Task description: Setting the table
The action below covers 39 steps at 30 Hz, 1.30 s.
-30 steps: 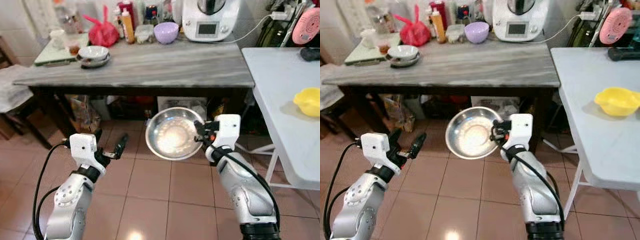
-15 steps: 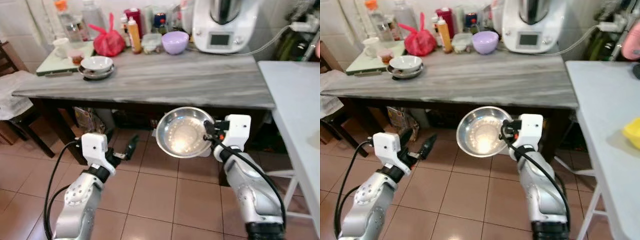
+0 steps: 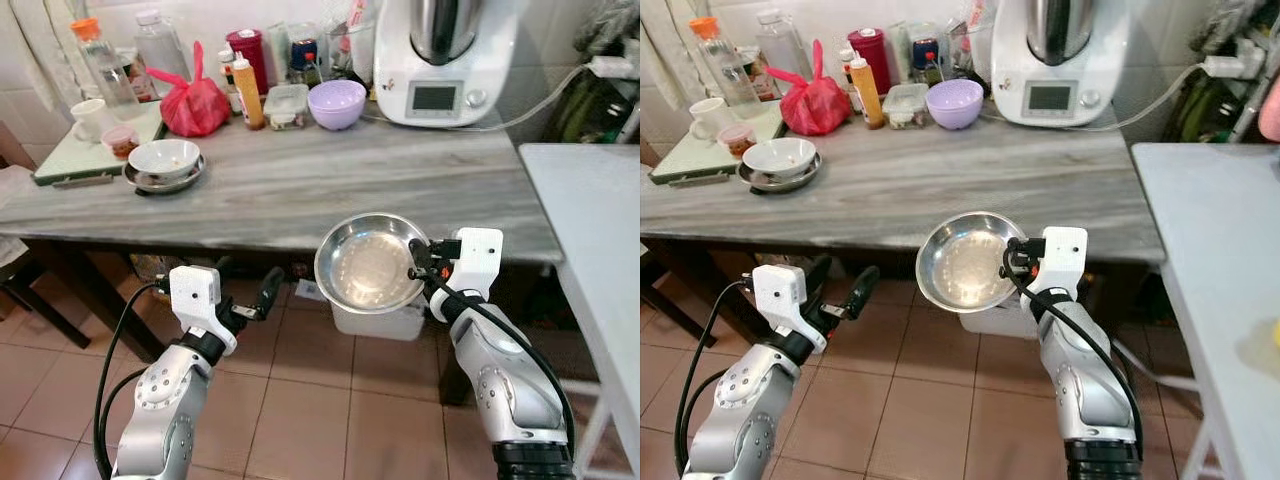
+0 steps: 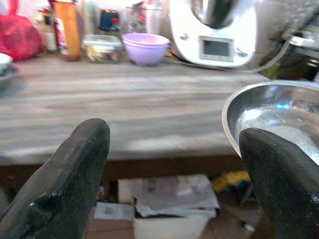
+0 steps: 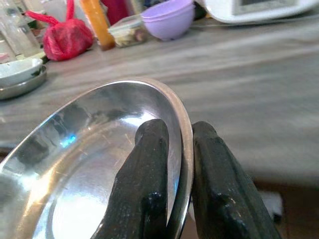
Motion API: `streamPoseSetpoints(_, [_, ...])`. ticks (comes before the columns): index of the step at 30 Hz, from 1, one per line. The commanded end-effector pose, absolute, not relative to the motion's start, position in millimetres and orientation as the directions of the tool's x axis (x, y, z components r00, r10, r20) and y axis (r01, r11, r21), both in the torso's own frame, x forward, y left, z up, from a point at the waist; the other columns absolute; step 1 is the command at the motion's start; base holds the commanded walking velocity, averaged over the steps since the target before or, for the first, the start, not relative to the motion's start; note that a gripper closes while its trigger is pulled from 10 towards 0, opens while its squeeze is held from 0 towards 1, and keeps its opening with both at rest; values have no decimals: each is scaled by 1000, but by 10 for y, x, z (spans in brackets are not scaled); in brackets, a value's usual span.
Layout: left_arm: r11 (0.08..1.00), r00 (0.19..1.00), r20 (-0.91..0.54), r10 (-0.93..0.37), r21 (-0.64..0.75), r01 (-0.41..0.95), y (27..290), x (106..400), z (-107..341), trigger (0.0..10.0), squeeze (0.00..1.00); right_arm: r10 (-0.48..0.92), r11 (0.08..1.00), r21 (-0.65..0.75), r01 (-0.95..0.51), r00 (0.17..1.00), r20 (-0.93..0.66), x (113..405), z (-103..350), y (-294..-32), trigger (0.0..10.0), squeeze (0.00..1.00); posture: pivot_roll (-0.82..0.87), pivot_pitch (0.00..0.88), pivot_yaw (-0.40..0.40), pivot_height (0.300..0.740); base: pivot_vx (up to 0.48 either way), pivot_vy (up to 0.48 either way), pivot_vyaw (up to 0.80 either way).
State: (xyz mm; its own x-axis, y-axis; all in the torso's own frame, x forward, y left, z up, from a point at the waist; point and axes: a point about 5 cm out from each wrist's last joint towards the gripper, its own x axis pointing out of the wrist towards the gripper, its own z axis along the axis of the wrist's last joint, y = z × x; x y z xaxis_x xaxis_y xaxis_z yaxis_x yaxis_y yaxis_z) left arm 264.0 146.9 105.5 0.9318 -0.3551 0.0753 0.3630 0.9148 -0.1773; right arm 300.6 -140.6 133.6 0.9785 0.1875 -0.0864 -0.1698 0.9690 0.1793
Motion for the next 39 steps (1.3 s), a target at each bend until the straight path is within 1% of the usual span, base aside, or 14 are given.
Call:
streamPoseSetpoints(1, [925, 939, 68, -338, -158, 345, 1550, 2635, 1051, 10000, 0, 217, 961, 186, -203, 974, -59, 3027, 1401, -1304, 10000, 0, -140, 24, 78, 740, 458, 0, 0])
streamPoseSetpoints(14, [923, 937, 52, -346, -158, 350, 1541, 2599, 1017, 10000, 0, 221, 961, 184, -208, 974, -55, 3053, 1415, -1295, 10000, 0, -138, 24, 72, 740, 455, 0, 0])
streamPoseSetpoints(16, [925, 938, 47, -343, -156, 346, 1550, 2593, 1014, 10000, 0, 222, 961, 183, -208, 974, -55, 3051, 1417, -1296, 10000, 0, -137, 27, 70, 740, 0, 0, 0])
streamPoseSetpoints(21, [901, 916, 44, -399, -166, 401, 1589, 2498, 1013, 10000, 0, 226, 960, 185, -212, 972, -59, 3050, 1406, -1288, 10000, 0, -136, 32, 68, 740, 0, 0, 0])
streamPoseSetpoints(24, [864, 878, 7, -479, -176, 472, 1585, 2371, 970, 10000, 0, 227, 959, 188, -212, 972, -64, 3048, 1398, -1285, 10000, 0, -132, 36, 66, 740, 0, 0, 0])
streamPoseSetpoints(29, [825, 839, -27, -543, -200, 528, 1561, 2242, 926, 10000, 0, 231, 958, 195, -213, 970, -76, 3048, 1367, -1271, 10000, 0, -130, 40, 65, 740, 0, 0, 0])
streamPoseSetpoints(32, [788, 800, -49, -598, -217, 576, 1456, 2149, 887, 10000, 0, 237, 954, 209, -214, 968, -89, 3061, 1341, -1242, 10000, 0, -126, 47, 67, 740, 0, 0, 0])
streamPoseSetpoints(34, [780, 787, -62, -614, -204, 592, 1438, 2129, 872, 10000, 0, 252, 949, 223, -224, 962, -104, 3075, 1314, -1215, 10000, 0, -126, 47, 67, 740, 0, 0, 0])
streamPoseSetpoints(39, [779, 787, -66, -613, -212, 590, 1456, 2123, 882, 10000, 0, 265, 942, 241, -233, 957, -113, 3146, 1285, -1162, 10000, 0, -122, 52, 72, 740, 0, 0, 0])
